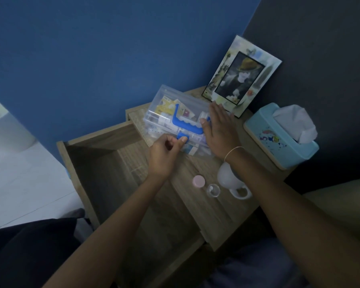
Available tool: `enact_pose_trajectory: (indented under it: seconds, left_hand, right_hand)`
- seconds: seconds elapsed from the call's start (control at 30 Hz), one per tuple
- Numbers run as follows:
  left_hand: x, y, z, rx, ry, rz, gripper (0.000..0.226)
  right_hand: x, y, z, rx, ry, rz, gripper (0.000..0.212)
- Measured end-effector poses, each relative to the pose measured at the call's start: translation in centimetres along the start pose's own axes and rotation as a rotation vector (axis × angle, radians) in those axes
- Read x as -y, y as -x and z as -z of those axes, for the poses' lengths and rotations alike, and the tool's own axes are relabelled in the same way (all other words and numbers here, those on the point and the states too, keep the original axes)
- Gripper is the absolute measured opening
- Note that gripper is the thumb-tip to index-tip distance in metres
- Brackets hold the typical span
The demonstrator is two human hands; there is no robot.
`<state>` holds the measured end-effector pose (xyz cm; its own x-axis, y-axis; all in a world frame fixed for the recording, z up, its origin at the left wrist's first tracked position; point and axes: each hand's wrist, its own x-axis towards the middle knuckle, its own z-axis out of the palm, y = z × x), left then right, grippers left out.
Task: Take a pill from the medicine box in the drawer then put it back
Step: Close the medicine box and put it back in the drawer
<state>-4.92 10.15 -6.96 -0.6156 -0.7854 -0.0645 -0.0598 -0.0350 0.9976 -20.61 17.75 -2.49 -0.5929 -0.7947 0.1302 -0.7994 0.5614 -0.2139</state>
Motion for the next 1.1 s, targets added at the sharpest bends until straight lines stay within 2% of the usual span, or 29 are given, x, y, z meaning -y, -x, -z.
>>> enact_pose_trajectory:
  seconds: [0.17,0.37,0.5,0.6,0.73,0.87,0.97,1.03,1.1]
  left_hand:
    - [-0.1,0.5,0.4,0.030,-0.100,-0.044,0.027]
    - [-1.0,2.4,2.7,-0.039,-0.224,-0.094,0.022]
    - [-3.5,0.6,5.4,-0.190,-0.383,-0.209,0.020]
    - [-5.3,-1.9,6.6,-0.169,-0.486,-0.261,0.035]
    - [-6.2,-4.5,5.6,0.012,-0.522,-0.149,0.062]
    - [-5.6,-5.9,4.4,0.053,-0.482,-0.001,0.074]
    - [-5.2,-6.5,4.0,0.050,-0.361,0.101,0.066]
    - [-5.2,-6.6,4.1,0.054,-0.325,0.104,0.052]
    - [-5.4,-6.5,4.6,0.044,-0.331,0.092,0.049]
  right_hand:
    - [0.4,0.3,0.5,-0.002,0.048,0.000,0.058]
    - [0.9,0.6,1.2,-0.004,0.059,-0.016,0.059]
    - [1.6,1.8,1.9,-0.158,-0.102,-0.119,0.071]
    - [2.7,2.2,1.8,-0.225,-0.305,-0.302,0.073]
    - [3.9,1.5,2.0,-0.183,-0.495,-0.492,0.078]
    - [4.0,1.0,2.1,-0.136,-0.577,-0.609,0.081]
    - [3.9,0.8,2.4,-0.145,-0.664,-0.652,0.081]
    - [4.0,0.6,2.7,-0.145,-0.680,-0.678,0.080]
    - [4.4,0.8,3.1,-0.124,-0.691,-0.699,0.079]
